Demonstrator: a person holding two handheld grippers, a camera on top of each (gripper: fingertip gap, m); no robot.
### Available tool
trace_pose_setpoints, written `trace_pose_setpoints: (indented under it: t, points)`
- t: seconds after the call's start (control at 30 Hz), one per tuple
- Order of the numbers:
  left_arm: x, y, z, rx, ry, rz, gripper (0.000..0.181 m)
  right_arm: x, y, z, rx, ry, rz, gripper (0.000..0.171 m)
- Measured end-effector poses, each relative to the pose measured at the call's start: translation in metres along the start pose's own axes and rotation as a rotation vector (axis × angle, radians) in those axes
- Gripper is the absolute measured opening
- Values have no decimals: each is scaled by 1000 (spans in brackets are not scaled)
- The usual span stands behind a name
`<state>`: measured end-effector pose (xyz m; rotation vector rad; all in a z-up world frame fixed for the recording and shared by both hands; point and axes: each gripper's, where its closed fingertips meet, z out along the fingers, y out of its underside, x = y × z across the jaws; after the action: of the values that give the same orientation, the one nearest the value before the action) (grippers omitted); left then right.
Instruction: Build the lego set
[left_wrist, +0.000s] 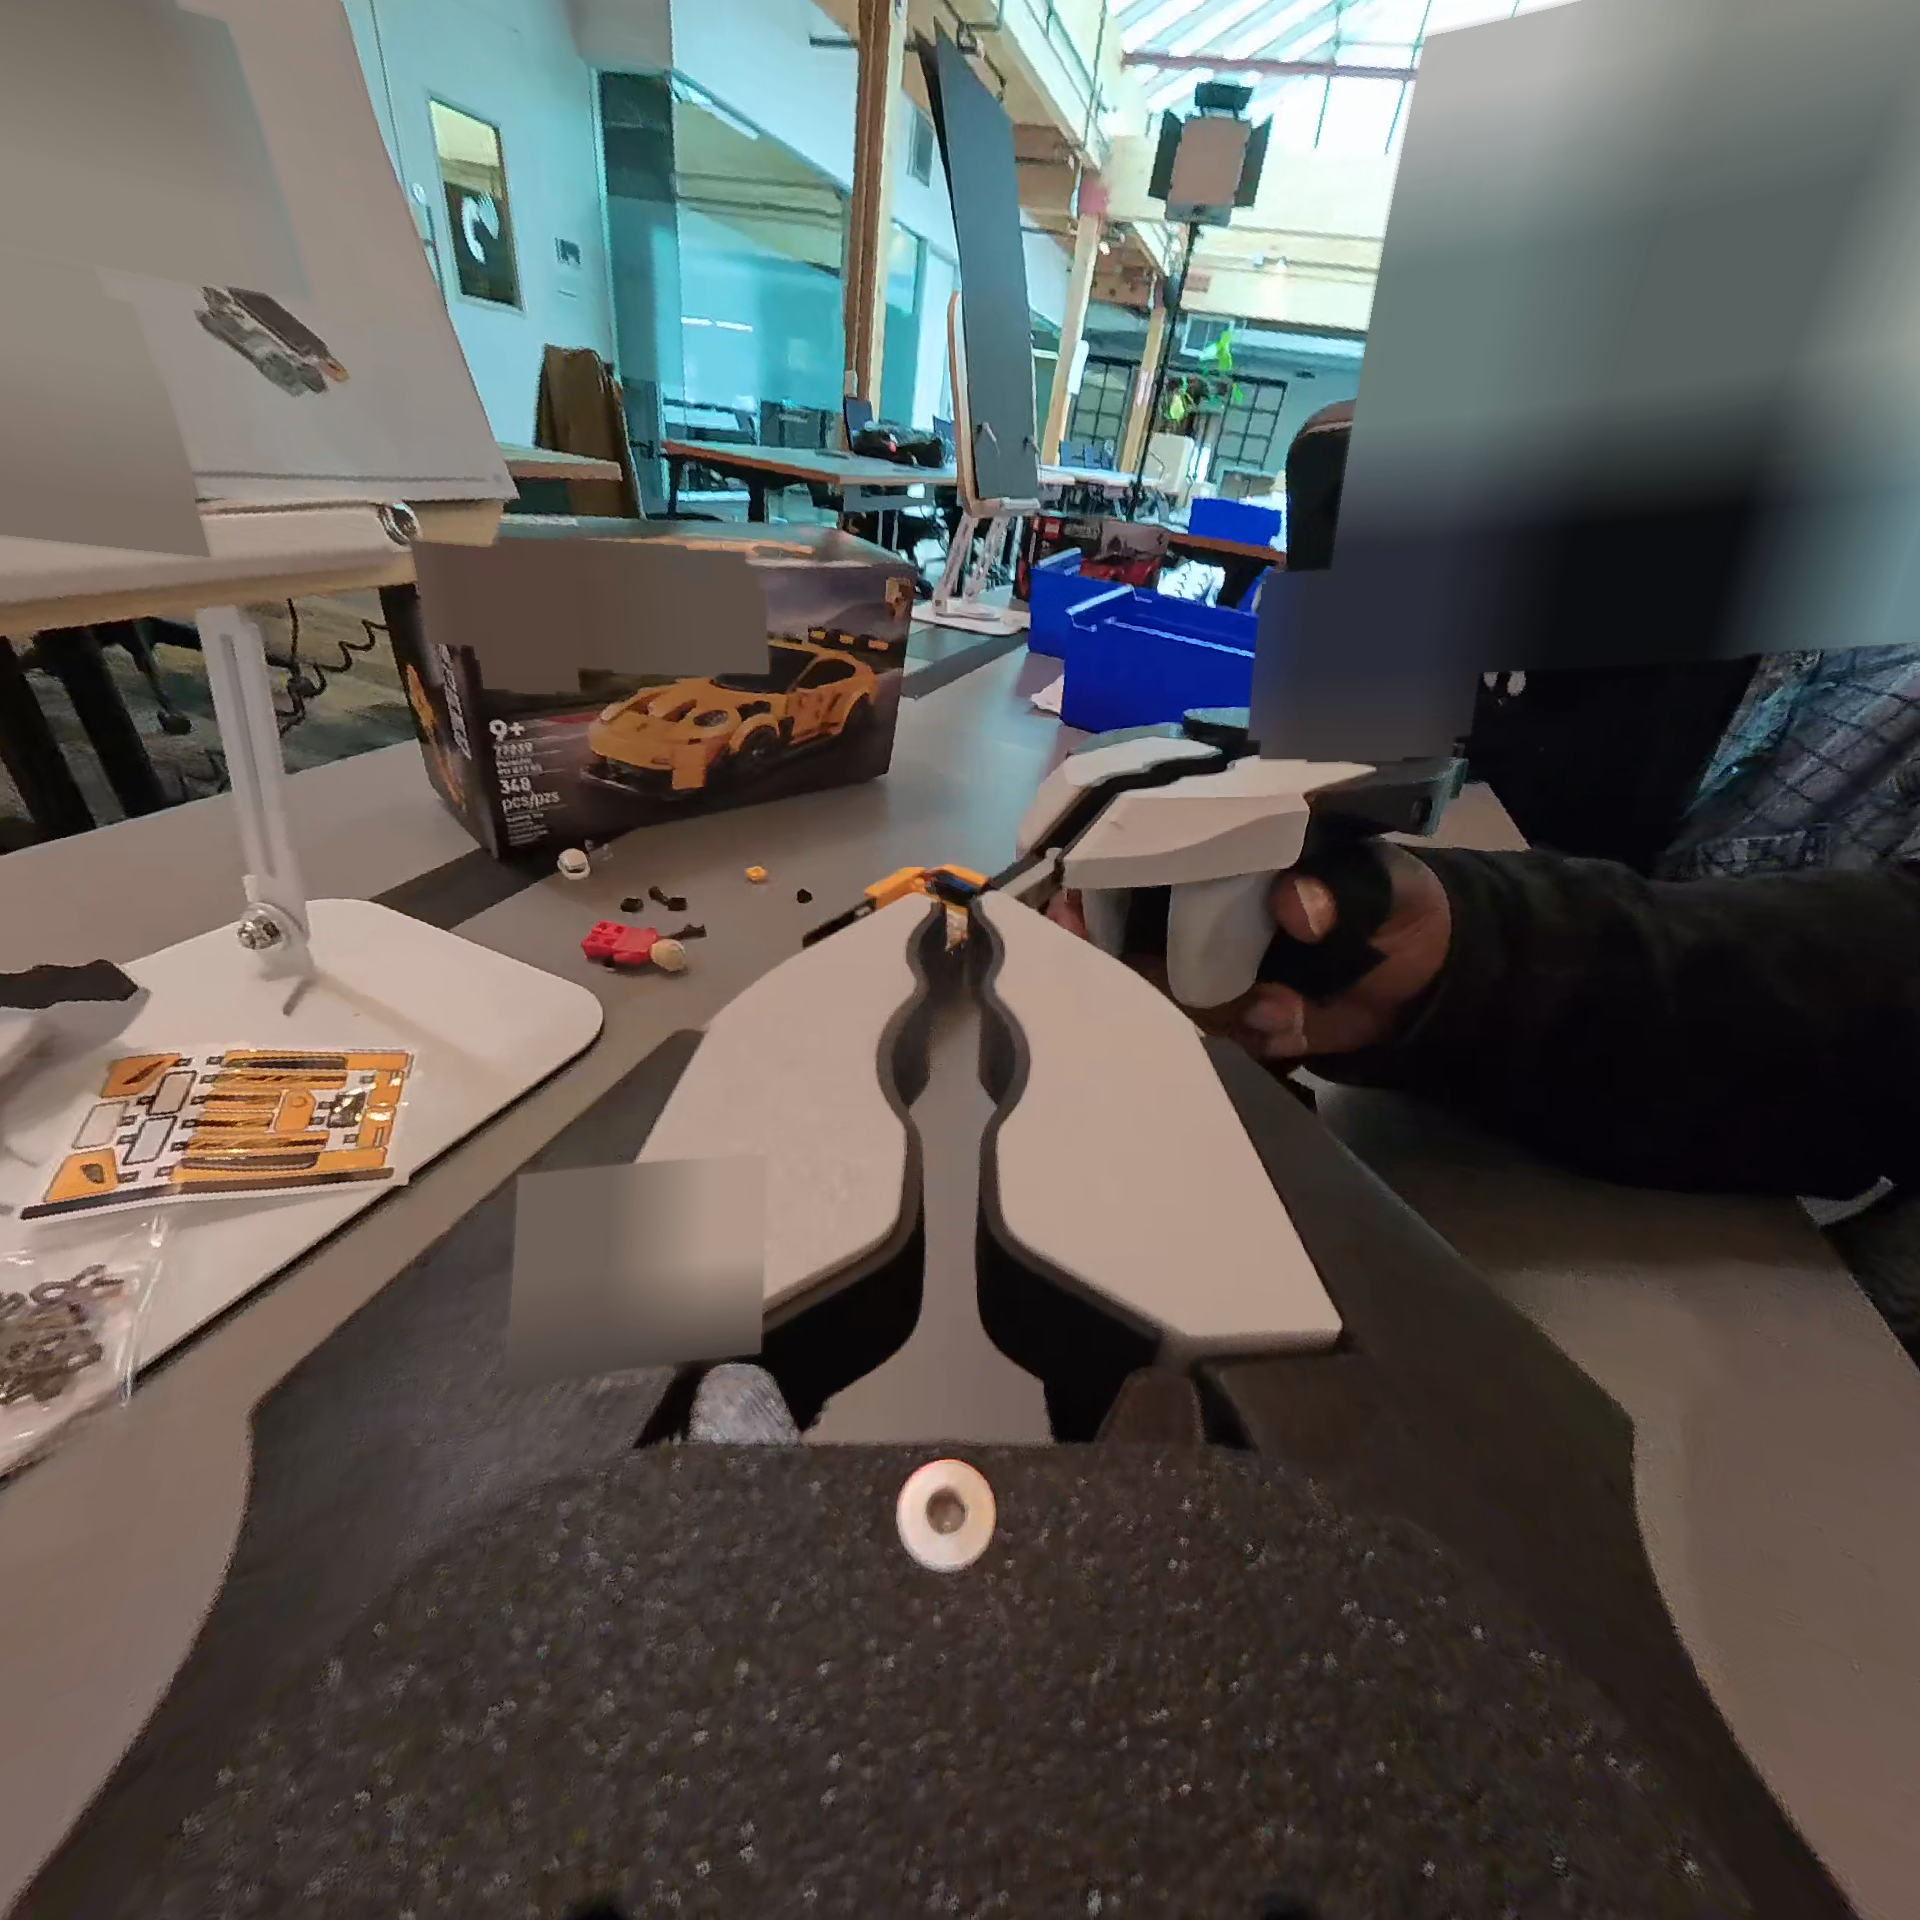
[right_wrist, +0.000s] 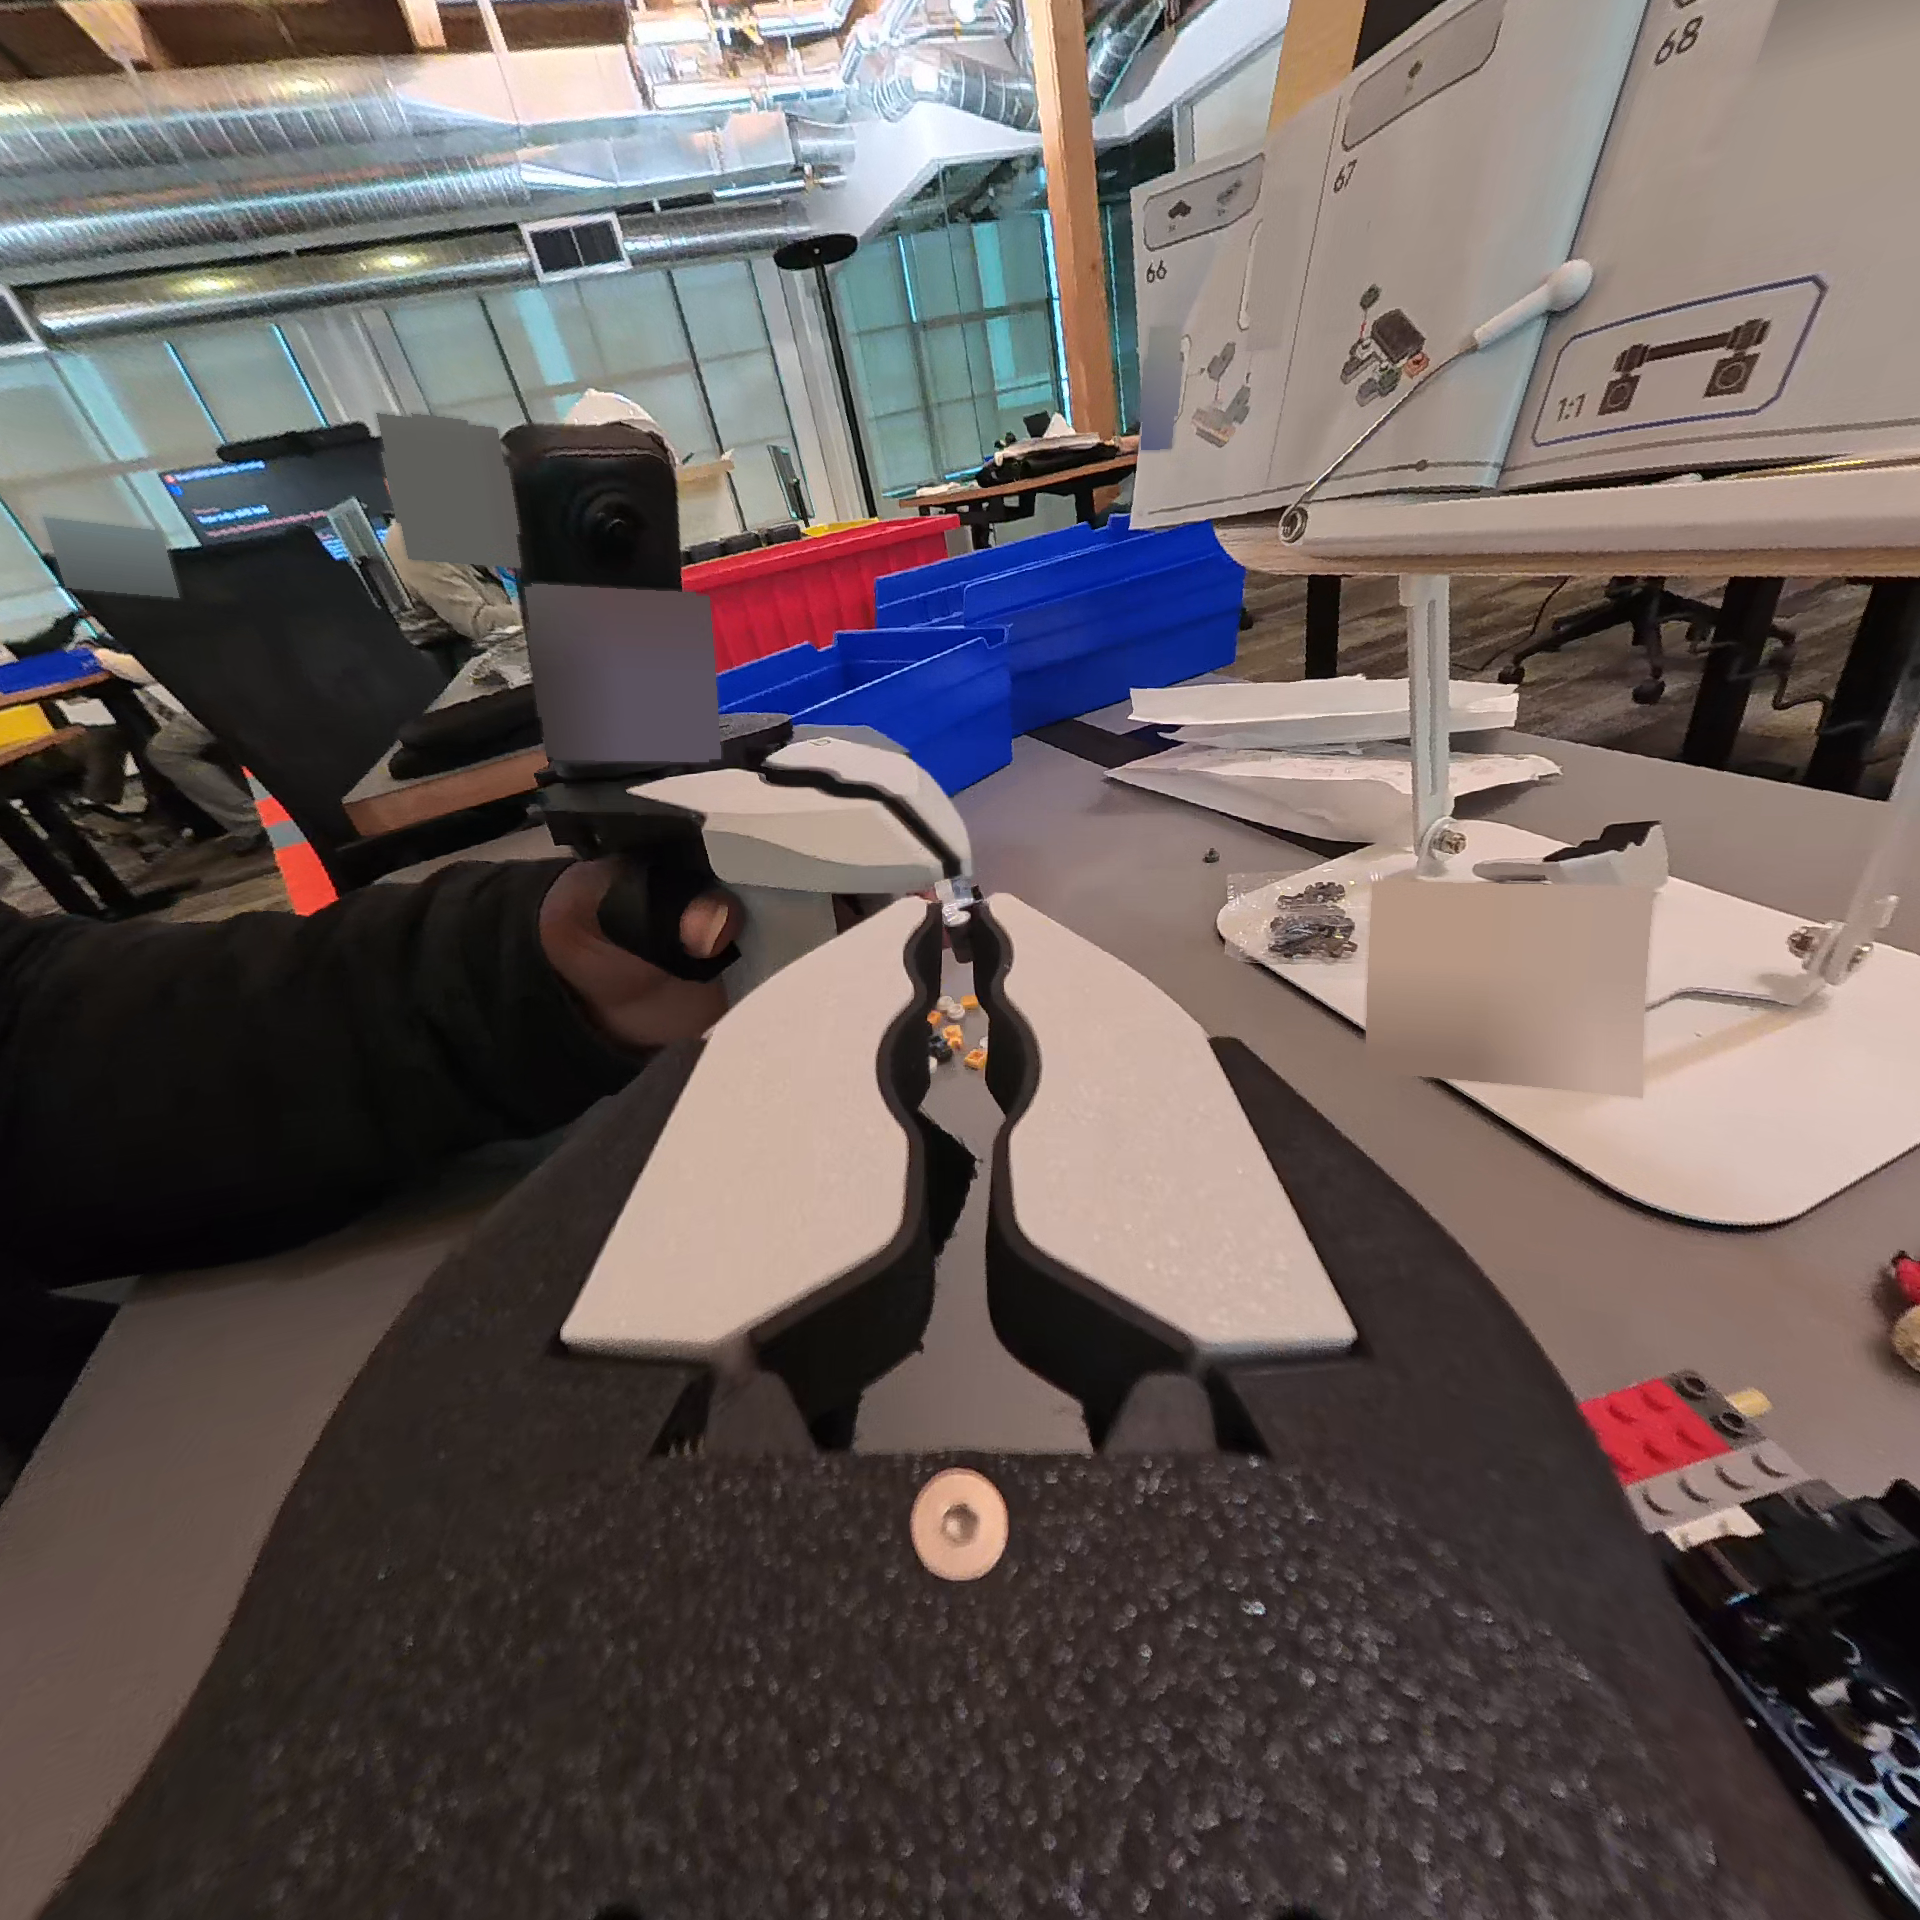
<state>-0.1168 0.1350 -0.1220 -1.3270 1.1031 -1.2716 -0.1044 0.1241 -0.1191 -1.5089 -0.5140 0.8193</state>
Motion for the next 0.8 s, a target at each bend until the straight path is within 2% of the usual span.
trace_pose_setpoints:
  t: [0.1,0.23,0.4,0.6,0.7,0.8]
  points:
    - [3,1,-1,-6,30,2,3,0,1,0,-3,-3,2,5]
    - [1,8,1,-56,20,-50,22,-3,1,1,-6,-17,6,5]
    - [7,5,1,-38,42,-60,24,-7,0,1,0,-36,17,5]
    - [17,5,2,-20,95,-72,20,-17,-2,2,19,-116,90,5]
    - [22,3,1,-13,132,-77,9,-17,-1,1,16,-132,113,5]
    - [23,4,1,-16,146,-92,8,-18,-1,1,12,-155,144,5]
